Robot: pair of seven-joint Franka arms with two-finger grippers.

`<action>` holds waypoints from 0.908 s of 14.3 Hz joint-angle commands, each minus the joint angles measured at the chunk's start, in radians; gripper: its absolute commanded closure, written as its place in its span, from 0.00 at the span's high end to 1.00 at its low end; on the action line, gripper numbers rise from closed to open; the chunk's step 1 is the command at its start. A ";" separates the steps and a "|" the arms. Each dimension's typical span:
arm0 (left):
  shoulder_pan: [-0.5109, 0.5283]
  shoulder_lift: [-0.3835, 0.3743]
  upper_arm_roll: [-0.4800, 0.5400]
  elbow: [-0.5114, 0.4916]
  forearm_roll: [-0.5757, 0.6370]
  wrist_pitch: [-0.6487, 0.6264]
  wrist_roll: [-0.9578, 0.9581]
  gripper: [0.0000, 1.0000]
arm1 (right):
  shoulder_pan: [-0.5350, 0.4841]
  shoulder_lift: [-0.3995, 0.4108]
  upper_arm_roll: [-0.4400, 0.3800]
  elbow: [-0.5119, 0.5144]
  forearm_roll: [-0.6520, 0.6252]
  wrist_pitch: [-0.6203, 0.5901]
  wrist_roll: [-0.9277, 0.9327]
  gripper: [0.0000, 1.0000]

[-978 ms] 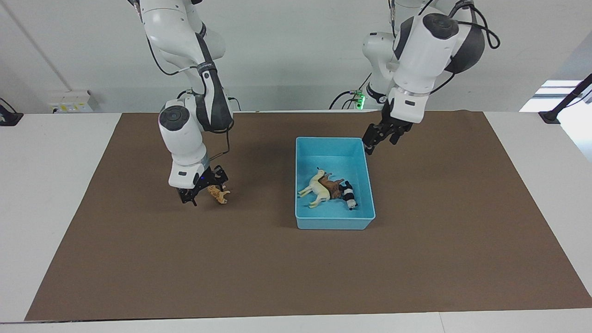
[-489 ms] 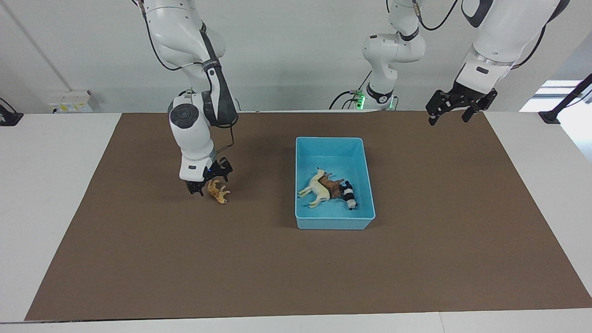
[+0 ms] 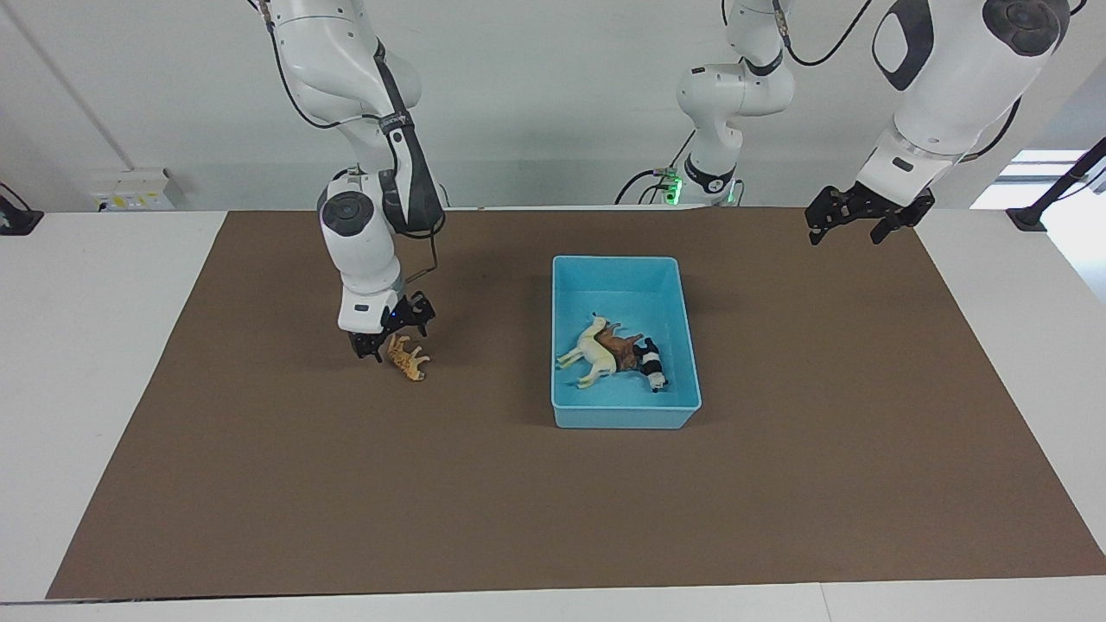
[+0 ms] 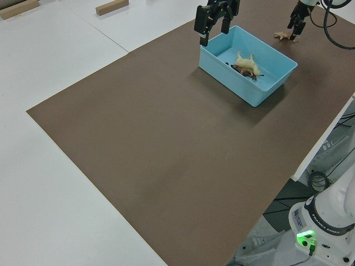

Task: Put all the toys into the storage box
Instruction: 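Grasp the small tan cat toy with the right gripper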

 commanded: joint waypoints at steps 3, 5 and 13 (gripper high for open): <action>0.010 -0.038 -0.010 -0.069 -0.026 0.066 0.009 1.00 | 0.007 0.029 0.005 -0.027 0.013 0.105 -0.002 1.00; 0.018 -0.028 -0.010 -0.066 -0.026 0.064 0.010 1.00 | 0.002 0.041 0.003 -0.027 0.013 0.122 -0.007 1.00; 0.015 -0.031 -0.010 -0.077 -0.024 0.075 0.003 1.00 | -0.036 0.043 0.003 0.043 0.013 0.052 0.003 0.12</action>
